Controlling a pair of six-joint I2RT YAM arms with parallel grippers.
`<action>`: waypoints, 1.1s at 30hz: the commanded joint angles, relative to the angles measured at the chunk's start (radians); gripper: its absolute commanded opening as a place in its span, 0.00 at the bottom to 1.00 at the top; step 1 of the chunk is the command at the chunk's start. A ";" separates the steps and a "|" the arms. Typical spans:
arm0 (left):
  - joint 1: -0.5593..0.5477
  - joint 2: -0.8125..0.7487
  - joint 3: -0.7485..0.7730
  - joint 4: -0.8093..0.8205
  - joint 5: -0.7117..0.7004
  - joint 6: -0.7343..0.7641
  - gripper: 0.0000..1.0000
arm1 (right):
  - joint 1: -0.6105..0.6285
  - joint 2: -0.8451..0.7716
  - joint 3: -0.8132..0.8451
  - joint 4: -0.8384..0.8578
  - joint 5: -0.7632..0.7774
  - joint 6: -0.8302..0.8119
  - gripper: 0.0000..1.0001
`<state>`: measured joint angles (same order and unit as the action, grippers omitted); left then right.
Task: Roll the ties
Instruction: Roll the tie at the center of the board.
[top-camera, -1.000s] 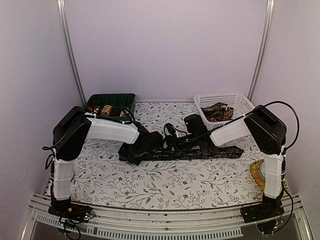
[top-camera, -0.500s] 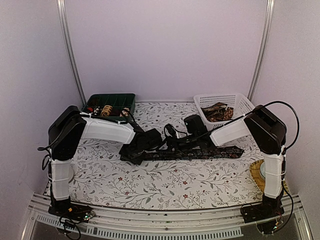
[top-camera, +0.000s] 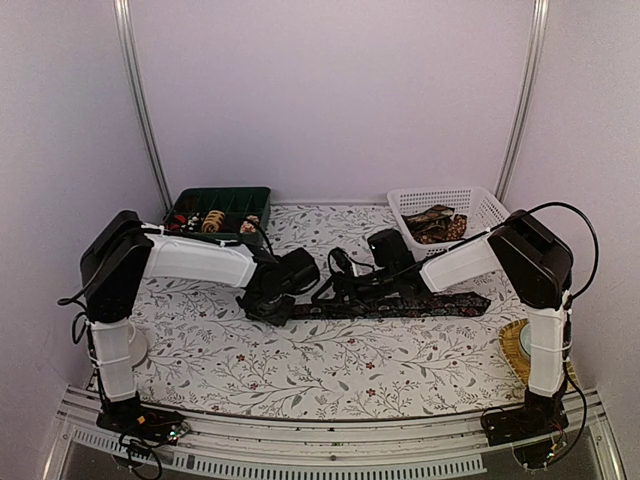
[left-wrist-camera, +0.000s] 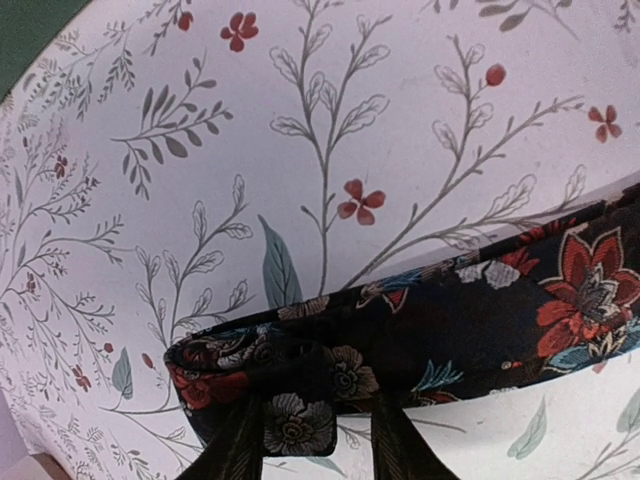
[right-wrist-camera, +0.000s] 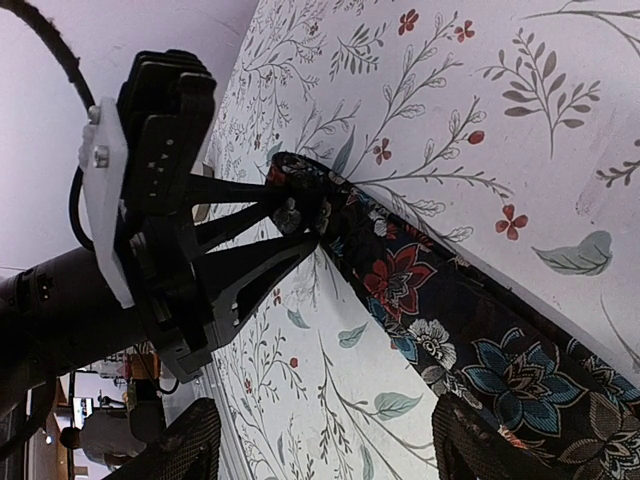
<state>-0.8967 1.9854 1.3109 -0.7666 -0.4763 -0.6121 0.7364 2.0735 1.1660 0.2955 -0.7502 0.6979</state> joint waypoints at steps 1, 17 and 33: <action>0.010 -0.065 -0.013 0.033 0.007 0.006 0.37 | -0.008 -0.003 0.020 -0.007 0.003 -0.008 0.72; 0.016 -0.218 -0.069 0.062 -0.031 0.001 0.42 | -0.007 -0.018 0.042 -0.019 -0.001 -0.016 0.69; 0.440 -0.719 -0.709 0.749 0.680 -0.131 0.73 | 0.095 0.150 0.385 -0.119 -0.024 -0.012 0.60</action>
<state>-0.5217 1.2625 0.6739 -0.2470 -0.0322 -0.6930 0.7906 2.0884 1.4670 0.2195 -0.7624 0.6922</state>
